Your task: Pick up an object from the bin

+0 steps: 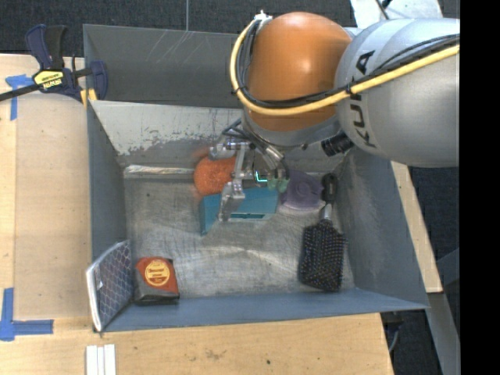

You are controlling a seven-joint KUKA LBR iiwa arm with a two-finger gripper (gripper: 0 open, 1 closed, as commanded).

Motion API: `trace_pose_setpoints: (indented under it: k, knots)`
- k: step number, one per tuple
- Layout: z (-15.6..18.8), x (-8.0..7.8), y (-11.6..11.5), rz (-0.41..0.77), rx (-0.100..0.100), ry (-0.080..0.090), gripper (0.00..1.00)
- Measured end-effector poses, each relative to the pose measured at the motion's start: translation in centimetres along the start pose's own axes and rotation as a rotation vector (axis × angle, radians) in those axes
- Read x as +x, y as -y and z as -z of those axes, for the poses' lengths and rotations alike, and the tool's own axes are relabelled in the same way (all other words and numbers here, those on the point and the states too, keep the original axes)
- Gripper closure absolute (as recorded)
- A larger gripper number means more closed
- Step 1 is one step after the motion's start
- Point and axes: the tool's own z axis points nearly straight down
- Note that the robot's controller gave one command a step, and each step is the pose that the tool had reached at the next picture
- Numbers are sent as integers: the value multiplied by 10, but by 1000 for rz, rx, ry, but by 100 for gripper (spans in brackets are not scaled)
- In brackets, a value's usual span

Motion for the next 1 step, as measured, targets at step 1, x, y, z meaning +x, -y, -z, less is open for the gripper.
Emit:
trace_pose_setpoints:
  k: [1]
  knots:
    - [4, -2, 0, -2, -2, 7, 0]
